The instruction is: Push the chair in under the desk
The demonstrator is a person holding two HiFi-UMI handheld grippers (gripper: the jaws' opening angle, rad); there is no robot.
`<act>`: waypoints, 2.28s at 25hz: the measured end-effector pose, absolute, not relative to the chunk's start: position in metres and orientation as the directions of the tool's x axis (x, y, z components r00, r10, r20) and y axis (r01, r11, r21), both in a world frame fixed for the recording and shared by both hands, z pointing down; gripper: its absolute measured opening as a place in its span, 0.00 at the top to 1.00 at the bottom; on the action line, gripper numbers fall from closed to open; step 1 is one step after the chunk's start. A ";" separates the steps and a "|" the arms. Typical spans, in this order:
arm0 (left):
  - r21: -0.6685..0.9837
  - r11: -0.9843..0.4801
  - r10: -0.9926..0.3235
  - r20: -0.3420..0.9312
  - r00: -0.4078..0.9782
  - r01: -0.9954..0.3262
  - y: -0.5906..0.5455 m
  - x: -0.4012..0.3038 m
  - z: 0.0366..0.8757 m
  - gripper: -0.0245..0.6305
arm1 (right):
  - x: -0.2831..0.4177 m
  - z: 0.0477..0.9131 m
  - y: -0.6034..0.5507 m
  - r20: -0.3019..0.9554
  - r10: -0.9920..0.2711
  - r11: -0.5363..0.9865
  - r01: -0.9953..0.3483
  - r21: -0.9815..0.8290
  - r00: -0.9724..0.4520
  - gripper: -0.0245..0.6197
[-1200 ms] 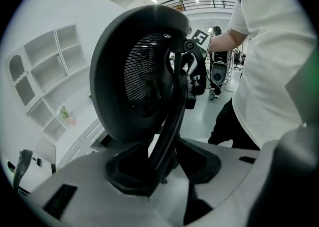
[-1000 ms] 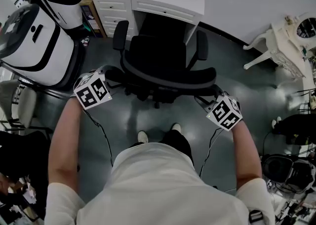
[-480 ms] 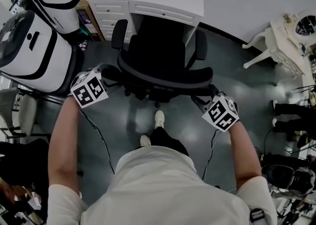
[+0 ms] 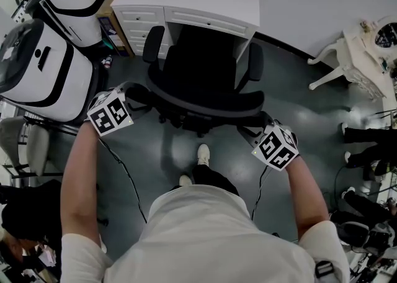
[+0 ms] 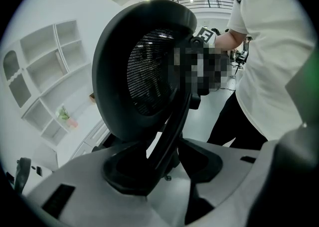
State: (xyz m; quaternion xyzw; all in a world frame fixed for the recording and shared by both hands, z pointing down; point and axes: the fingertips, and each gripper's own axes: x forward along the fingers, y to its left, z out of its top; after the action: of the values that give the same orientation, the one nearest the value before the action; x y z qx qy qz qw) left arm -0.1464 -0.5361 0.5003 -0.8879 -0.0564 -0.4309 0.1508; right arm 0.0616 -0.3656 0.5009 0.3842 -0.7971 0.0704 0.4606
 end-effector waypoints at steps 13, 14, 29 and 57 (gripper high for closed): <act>-0.208 -0.956 -0.040 0.791 0.610 0.208 -0.582 -0.135 0.502 0.63 | 0.067 0.496 -0.404 0.788 -0.528 0.697 -0.691 0.189 -0.317 0.80; -0.207 -0.957 -0.040 0.790 0.612 0.204 -0.585 -0.134 0.502 0.63 | 0.067 0.497 -0.406 0.789 -0.526 0.698 -0.691 0.187 -0.317 0.81; -0.201 -0.960 -0.044 0.798 0.600 0.197 -0.617 -0.110 0.506 0.63 | 0.090 0.499 -0.437 0.783 -0.536 0.692 -0.696 0.192 -0.317 0.81; -0.172 -0.968 -0.033 0.811 0.584 0.184 -0.659 -0.061 0.505 0.63 | 0.140 0.497 -0.479 0.766 -0.543 0.706 -0.680 0.196 -0.343 0.80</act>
State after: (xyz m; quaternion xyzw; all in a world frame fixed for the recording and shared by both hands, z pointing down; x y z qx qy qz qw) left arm -0.0606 -0.6590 0.5051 -0.8820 -0.0428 -0.4538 0.1195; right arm 0.1402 -0.4788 0.4975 0.3749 -0.8157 0.0791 0.4334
